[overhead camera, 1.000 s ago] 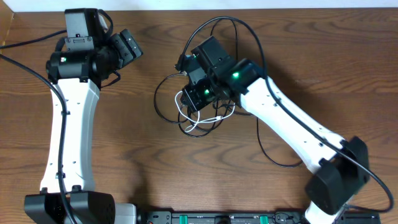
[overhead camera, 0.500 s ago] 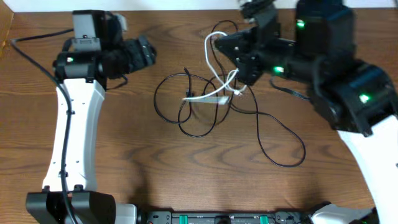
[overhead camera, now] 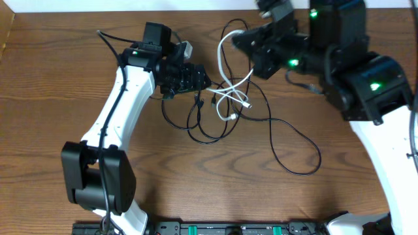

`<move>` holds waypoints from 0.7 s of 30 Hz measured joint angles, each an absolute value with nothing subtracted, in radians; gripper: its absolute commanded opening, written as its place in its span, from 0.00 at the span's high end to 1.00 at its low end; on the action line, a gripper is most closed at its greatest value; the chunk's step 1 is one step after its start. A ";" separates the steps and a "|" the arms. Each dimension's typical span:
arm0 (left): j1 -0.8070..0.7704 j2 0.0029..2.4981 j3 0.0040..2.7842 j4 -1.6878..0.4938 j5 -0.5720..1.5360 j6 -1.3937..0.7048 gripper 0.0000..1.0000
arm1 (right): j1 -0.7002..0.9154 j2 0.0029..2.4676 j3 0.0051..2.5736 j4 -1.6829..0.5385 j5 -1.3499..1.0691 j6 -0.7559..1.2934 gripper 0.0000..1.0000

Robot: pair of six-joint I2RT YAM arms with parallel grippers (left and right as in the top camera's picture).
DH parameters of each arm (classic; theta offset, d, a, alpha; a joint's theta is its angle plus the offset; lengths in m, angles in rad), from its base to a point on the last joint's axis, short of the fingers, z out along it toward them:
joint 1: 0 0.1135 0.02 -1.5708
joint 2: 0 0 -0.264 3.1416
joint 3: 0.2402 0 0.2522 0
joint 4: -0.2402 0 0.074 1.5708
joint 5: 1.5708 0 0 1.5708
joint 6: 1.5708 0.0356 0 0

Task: Untangle cables

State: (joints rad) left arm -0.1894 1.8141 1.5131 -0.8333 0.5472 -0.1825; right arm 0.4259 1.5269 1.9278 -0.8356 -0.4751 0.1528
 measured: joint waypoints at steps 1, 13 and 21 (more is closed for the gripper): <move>-0.189 1.821 1.513 -0.832 0.548 -0.182 0.17 | 0.399 1.520 1.928 -0.818 -0.474 0.156 0.99; -0.187 1.823 1.513 -0.822 0.544 -0.182 0.17 | 0.027 1.426 2.017 -0.582 -0.329 0.230 0.99; -0.187 1.823 1.513 -0.821 0.543 -0.182 0.17 | -0.146 1.554 2.021 -0.413 -0.215 0.237 0.99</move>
State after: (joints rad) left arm -0.1871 1.8233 1.5131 -0.8211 0.5434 -0.1822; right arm -0.1455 1.5543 2.0212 -0.4126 -0.2153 0.2375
